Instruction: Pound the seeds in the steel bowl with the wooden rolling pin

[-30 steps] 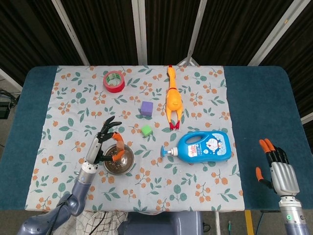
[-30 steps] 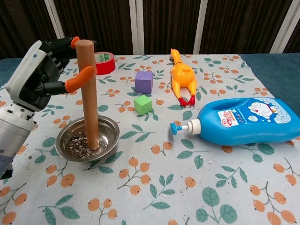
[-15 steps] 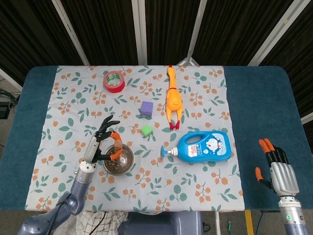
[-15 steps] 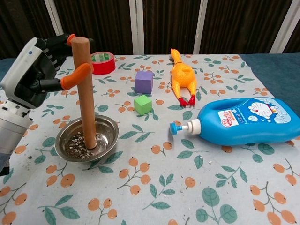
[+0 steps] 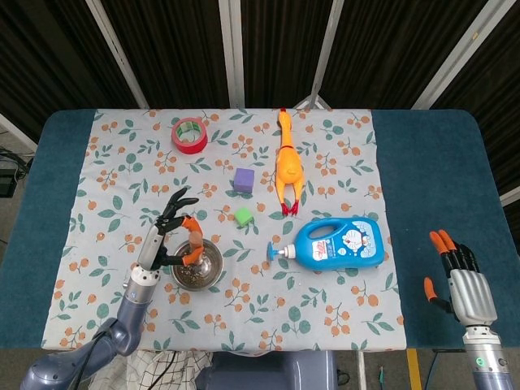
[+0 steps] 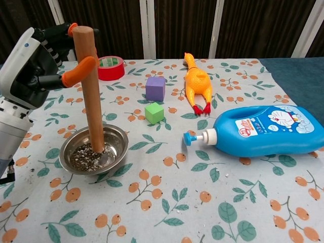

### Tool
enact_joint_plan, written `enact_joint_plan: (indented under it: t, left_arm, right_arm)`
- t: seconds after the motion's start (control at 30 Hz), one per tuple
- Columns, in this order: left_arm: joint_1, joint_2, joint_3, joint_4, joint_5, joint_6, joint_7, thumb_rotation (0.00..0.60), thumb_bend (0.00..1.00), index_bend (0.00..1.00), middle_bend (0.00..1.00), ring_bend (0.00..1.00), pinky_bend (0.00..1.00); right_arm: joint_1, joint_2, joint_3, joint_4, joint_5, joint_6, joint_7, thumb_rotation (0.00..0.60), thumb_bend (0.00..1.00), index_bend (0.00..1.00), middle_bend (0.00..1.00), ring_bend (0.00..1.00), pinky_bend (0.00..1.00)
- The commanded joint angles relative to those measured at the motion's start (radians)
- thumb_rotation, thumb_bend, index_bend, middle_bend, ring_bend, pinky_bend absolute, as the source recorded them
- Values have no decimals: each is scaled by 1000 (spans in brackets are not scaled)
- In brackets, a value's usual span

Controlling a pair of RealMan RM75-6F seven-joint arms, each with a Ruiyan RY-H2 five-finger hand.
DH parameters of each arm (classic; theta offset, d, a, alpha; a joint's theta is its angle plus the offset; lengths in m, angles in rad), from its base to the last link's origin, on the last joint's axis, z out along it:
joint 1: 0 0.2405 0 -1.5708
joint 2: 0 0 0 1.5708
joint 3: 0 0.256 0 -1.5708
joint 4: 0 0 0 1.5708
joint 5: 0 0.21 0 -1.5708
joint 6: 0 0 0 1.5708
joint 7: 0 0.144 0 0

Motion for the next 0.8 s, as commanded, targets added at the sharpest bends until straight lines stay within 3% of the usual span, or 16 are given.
enact_joint_plan:
  t: [0.03,0.8]
  left_arm:
    - [6,-8,8,8,-2,-18,3,600,921,602,713,185,0]
    - [42,-55,31,85,0,-17,-32,600,921,601,713,185,0]
  right_arm:
    - [0,0,0,0,0,0,2,600,522,0,0,0,0]
    - [-1,0,-1,-2,0,1,-1,600,522,0,0,0,0]
